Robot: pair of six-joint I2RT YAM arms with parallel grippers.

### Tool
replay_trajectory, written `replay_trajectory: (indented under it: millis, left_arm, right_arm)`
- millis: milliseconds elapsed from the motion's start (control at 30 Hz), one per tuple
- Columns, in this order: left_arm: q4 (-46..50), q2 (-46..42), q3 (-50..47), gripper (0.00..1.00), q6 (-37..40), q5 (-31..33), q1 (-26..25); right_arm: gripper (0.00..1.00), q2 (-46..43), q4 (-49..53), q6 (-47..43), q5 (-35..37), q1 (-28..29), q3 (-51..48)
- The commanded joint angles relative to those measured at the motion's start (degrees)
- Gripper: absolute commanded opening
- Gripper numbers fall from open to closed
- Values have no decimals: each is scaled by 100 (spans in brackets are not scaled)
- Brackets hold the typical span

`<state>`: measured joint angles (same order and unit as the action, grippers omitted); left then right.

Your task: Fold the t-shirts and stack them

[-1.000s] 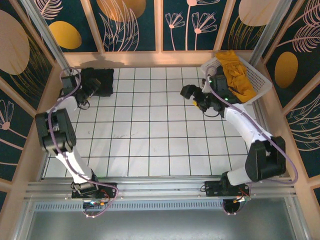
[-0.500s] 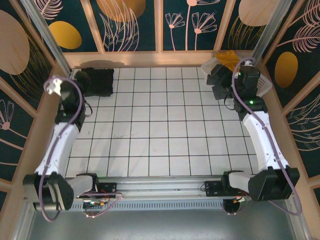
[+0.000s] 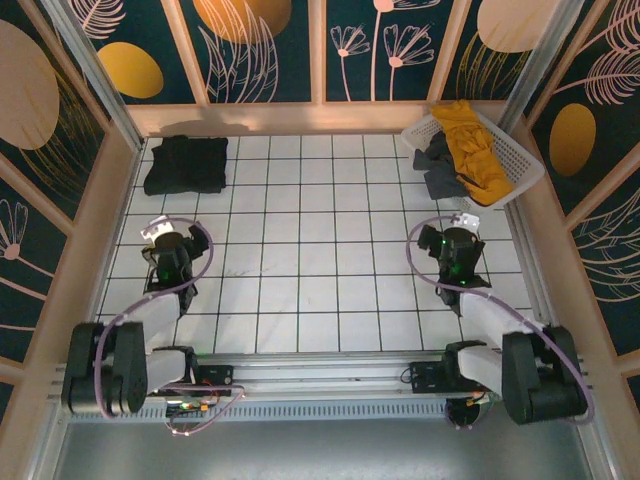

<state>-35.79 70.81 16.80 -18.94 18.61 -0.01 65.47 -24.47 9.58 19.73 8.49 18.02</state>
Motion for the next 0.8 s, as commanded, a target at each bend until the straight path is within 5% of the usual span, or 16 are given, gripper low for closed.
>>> replay_trajectory:
  millis: [0, 233, 333, 433, 500, 767]
  left_arm:
    - [-1547, 612, 65, 99, 563, -98, 1]
    - [-2690, 1433, 169, 99, 1356, -839, -24]
    - [-5280, 1757, -1010, 99, 1104, -251, -25]
    - [-4110, 1591, -583, 99, 1125, -368, -23]
    - [-3821, 1612, -409, 99, 1163, -441, -25]
    - [-3992, 1594, -502, 99, 1182, -473, -30]
  right_arm:
    - [99, 631, -1600, -444, 45, -155, -100]
    - [99, 1847, -2846, -1108, -801, -349, 340]
    - [99, 1998, -3885, -1077, -1155, -595, -110]
    - [99, 2289, -5064, -676, -1650, -1075, -640]
    - [99, 2245, -4745, -712, -1696, -1057, -511]
    - [99, 2264, -4804, -756, -1605, -996, -527]
